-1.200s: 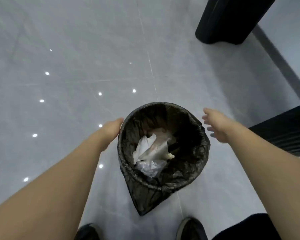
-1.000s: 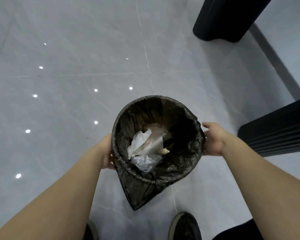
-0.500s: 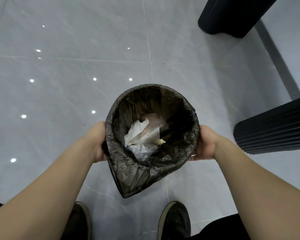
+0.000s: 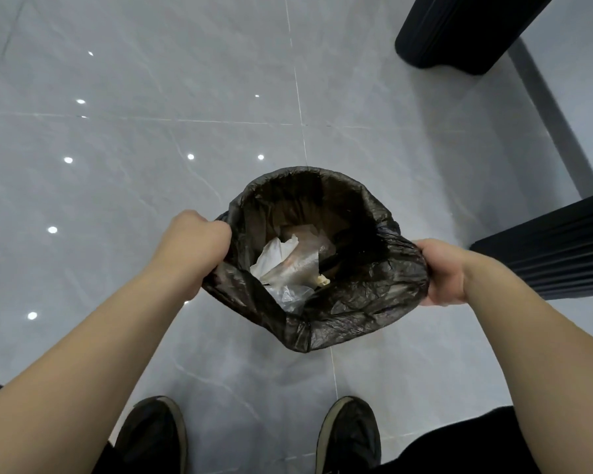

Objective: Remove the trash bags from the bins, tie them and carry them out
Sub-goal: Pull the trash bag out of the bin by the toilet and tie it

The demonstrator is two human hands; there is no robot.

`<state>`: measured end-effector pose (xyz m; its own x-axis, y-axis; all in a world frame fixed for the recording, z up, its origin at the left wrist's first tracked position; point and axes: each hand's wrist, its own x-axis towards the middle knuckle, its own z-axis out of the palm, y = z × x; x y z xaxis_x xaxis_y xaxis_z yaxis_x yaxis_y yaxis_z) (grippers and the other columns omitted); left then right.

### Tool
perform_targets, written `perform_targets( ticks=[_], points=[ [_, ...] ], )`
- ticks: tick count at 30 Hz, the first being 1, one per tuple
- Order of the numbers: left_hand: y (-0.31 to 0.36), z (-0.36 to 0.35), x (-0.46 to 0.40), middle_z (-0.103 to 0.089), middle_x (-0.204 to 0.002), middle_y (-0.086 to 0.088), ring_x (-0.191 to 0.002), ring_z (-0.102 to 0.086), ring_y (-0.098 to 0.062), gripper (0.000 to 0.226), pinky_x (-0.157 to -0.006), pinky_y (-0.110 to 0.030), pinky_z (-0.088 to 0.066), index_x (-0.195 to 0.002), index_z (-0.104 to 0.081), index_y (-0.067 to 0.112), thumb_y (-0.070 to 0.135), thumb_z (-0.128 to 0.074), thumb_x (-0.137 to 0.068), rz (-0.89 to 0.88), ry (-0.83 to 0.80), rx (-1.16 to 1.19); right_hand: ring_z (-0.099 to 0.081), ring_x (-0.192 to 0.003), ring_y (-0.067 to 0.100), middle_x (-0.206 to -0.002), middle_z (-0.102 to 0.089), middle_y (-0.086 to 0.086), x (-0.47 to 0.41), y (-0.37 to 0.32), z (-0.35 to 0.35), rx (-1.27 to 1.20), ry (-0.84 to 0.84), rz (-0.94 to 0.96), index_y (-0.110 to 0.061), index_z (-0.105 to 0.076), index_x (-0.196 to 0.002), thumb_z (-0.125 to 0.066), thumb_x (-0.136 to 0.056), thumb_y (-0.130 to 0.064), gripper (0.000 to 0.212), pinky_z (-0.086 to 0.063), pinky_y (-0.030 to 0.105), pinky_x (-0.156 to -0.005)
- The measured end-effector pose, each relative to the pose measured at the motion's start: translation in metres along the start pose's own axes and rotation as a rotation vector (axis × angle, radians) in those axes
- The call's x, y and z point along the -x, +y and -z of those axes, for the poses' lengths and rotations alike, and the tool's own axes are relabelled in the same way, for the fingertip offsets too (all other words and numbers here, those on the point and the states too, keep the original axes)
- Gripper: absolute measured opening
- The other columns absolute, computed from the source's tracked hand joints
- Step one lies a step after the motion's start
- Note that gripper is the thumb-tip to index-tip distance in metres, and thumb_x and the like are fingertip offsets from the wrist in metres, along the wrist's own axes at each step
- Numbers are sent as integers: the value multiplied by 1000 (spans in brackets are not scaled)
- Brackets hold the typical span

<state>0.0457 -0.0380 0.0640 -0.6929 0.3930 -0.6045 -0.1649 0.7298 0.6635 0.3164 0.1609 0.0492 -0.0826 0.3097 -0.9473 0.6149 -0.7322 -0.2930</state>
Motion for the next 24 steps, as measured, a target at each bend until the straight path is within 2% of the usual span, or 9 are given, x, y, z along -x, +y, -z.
perform_targets(
  ticks=[3, 5, 9, 12, 14, 17, 21, 23, 24],
  points=[
    [14, -9, 7, -57, -80, -13, -65, -56, -28, 15, -54, -31, -48, -91, -57, 4, 2, -49, -79, 81, -67, 232, -68, -70, 18, -81, -74, 0, 12, -15, 5, 25, -22, 62, -19, -69, -80, -52, -90, -37, 26, -49, 29, -74],
    [20, -14, 12, -61, -82, -13, -60, -60, -25, 17, -42, -28, -51, -92, -58, 4, -4, -47, -84, 176, -147, 410, -67, -82, 20, -92, -74, 1, 19, -22, 7, 48, -74, 82, -20, -70, -90, -53, -89, -46, 31, -48, 32, -80],
    [25, -17, 19, -63, -98, -16, -66, -68, -25, 29, -44, -33, -55, -115, -53, 0, -6, -39, -91, 288, -270, 667, -72, -82, 22, -102, -74, 5, 29, -24, 6, 105, -232, 68, -18, -75, -99, -45, -94, -47, 43, -59, 32, -70],
    [32, -25, 21, -62, -92, -14, -57, -68, -24, 20, -49, -34, -55, -101, -56, 5, -1, -43, -87, 186, -243, 664, -71, -84, 23, -102, -74, 7, 36, -24, 8, 19, -247, 126, -14, -73, -105, -48, -93, -35, 35, -54, 37, -84],
    [42, -30, 20, -53, -87, -12, -66, -59, -25, 10, -63, -38, -50, -87, -54, 8, 8, -49, -78, 81, -177, 615, -72, -83, 23, -99, -75, 8, 40, -26, 9, -88, -238, 197, -11, -72, -103, -52, -88, -29, 31, -53, 36, -86],
    [63, -33, 18, -42, -90, -6, -78, -41, -26, 27, -69, -44, -37, -88, -50, 13, 18, -48, -61, -48, -172, 626, -74, -77, 23, -91, -76, 10, 44, -32, 9, -233, -224, 330, -7, -72, -96, -47, -93, -25, 31, -61, 33, -70],
    [86, -44, 9, -42, -92, -8, -81, -39, -27, 29, -74, -52, -45, -86, -48, 14, 19, -46, -58, -194, -209, 724, -69, -91, 27, -100, -71, 12, 47, -45, 4, -481, -249, 608, -5, -64, -105, -43, -93, -23, 31, -53, 40, -93],
    [95, -50, 4, -45, -95, -10, -86, -44, -27, 27, -85, -55, -47, -89, -50, 13, 21, -48, -64, -228, -254, 764, -67, -94, 29, -100, -70, 13, 49, -50, 1, -622, -293, 687, -4, -64, -106, -43, -91, -23, 32, -53, 42, -93],
    [98, -52, 2, -46, -95, -10, -86, -45, -26, 24, -82, -50, -46, -91, -50, 12, 20, -49, -68, -228, -277, 804, -67, -92, 30, -97, -71, 14, 49, -51, -2, -669, -317, 704, -4, -66, -102, -43, -91, -24, 33, -56, 42, -88]
  ],
)
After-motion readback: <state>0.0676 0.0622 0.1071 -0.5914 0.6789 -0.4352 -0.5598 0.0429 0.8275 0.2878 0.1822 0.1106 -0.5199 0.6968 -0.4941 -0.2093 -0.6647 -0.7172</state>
